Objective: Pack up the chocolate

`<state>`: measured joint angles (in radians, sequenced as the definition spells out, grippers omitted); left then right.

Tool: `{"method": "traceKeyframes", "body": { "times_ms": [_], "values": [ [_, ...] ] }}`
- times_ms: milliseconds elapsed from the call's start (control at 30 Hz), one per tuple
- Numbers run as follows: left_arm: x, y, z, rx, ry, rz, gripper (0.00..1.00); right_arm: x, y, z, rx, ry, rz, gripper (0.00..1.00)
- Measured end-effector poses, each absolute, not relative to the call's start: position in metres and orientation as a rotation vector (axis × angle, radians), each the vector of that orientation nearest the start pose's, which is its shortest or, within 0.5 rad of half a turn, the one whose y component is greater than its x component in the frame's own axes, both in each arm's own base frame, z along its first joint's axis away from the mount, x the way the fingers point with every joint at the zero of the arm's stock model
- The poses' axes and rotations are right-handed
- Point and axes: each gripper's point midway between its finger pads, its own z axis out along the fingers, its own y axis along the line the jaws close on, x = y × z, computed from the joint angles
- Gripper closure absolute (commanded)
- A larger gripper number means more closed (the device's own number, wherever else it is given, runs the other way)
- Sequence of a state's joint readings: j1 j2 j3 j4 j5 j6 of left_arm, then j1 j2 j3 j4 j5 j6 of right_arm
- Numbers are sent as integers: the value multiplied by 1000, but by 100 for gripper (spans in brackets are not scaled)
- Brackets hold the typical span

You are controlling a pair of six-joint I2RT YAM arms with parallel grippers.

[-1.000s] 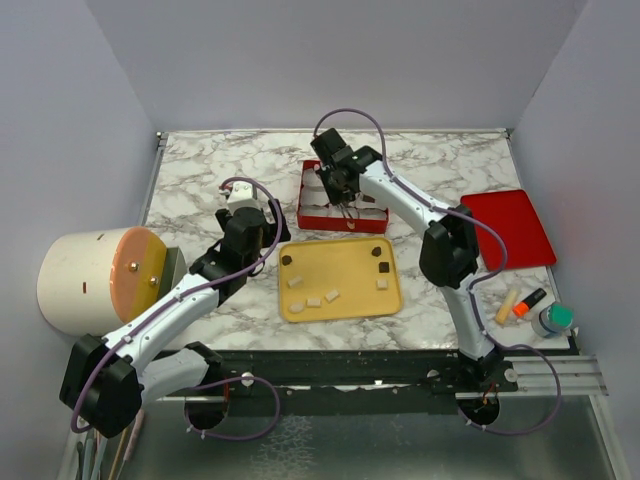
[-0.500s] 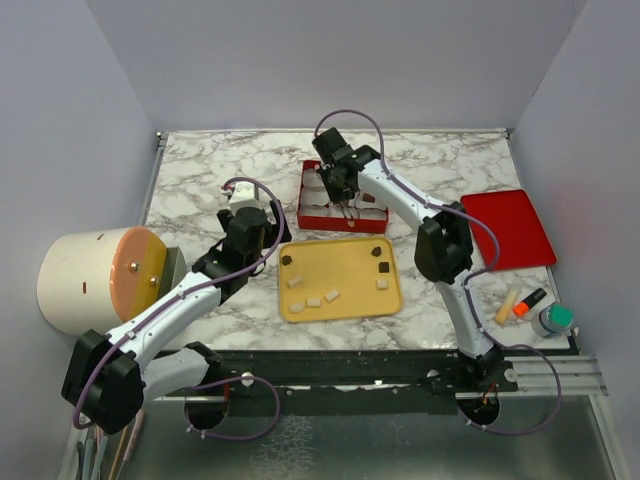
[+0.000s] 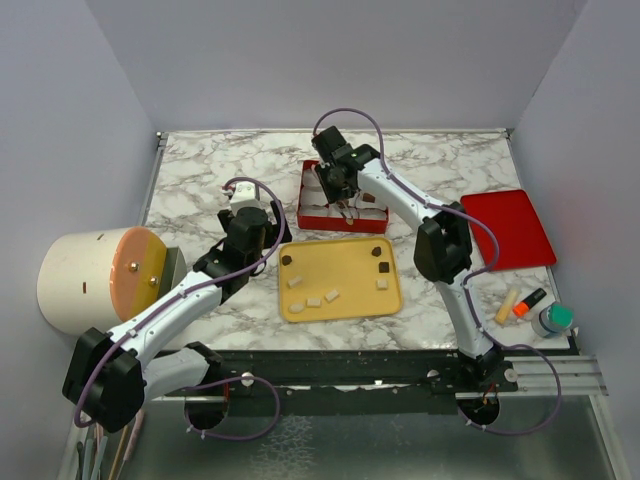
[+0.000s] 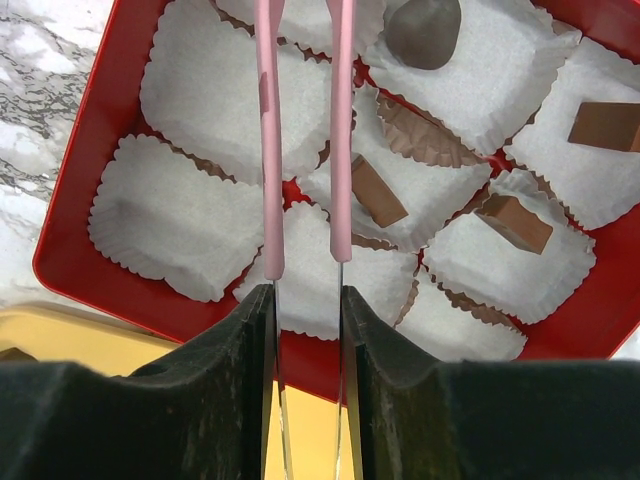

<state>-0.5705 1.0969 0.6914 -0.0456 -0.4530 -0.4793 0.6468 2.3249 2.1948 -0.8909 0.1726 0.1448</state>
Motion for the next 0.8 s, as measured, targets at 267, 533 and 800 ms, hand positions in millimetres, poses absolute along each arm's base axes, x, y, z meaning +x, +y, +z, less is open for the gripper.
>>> {"method": "traceKeyframes", "body": {
  "times_ms": [267,533,800],
  "values": [
    [326,-138,169,-194,1969,-226,4,451,309,101,-576,2507,81,61],
    [327,-138,169,-195,1968,-226,5,452,308,100,-569,2505,86,69],
    [329,-140,167,-194,1970,-225,4,440,300,104,-570,2511,90,73]
  ]
}}
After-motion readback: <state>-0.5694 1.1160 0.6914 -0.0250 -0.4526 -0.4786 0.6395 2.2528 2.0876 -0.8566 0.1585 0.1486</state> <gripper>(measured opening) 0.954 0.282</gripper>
